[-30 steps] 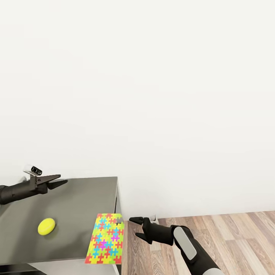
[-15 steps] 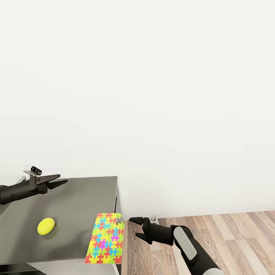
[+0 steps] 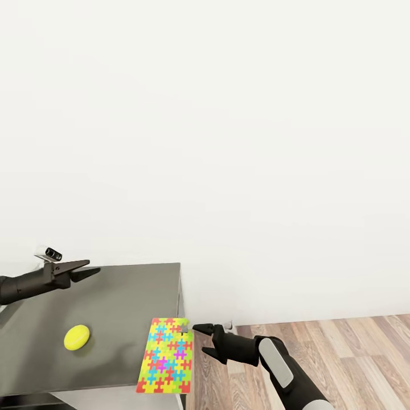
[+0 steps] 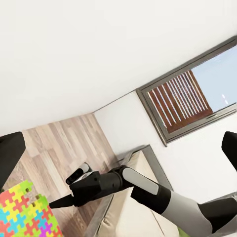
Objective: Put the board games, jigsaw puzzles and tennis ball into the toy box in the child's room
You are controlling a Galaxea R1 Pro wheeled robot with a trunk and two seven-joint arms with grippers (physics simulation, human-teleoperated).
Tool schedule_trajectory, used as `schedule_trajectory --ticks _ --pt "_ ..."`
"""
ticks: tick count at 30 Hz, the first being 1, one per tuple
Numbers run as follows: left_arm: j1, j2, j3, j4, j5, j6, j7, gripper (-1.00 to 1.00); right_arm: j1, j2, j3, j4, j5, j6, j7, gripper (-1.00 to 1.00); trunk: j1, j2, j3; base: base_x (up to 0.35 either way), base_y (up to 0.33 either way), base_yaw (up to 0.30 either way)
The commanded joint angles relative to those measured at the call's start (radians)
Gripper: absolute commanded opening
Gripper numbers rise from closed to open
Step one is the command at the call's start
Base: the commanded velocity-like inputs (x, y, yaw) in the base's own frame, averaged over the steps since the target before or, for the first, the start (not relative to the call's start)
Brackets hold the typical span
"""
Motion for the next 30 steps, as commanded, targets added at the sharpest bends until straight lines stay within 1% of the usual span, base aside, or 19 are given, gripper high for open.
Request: schedule_trajectory --ticks 1,7,15,30 --pt "0.0 0.0 -0.001 0.0 0.0 0.011 -0.003 1.0 -0.001 0.0 -0.001 0.0 0.005 0.002 0.005 1.0 0.0 -0.001 -0.001 0.0 0.019 0.0" --pt "0.0 0.0 0.0 0.0 0.0 0.011 -0.003 1.0 -0.001 0.0 -0.001 0.0 0.005 0.002 0.005 1.0 0.0 -0.001 -0.001 0.0 0.023 0.0" --pt "0.0 0.0 0.0 0.0 0.0 0.011 -0.003 1.0 -0.001 -0.001 -0.001 0.0 0.005 0.002 0.005 1.0 0.0 -0.001 -0.001 0.0 0.141 0.0" --pt "0.0 0.0 0.0 0.0 0.0 0.011 -0.003 1.0 -0.001 -0.001 -0.003 0.0 0.004 0.002 0.005 1.0 0.0 -0.001 -0.001 0.0 0.014 0.0"
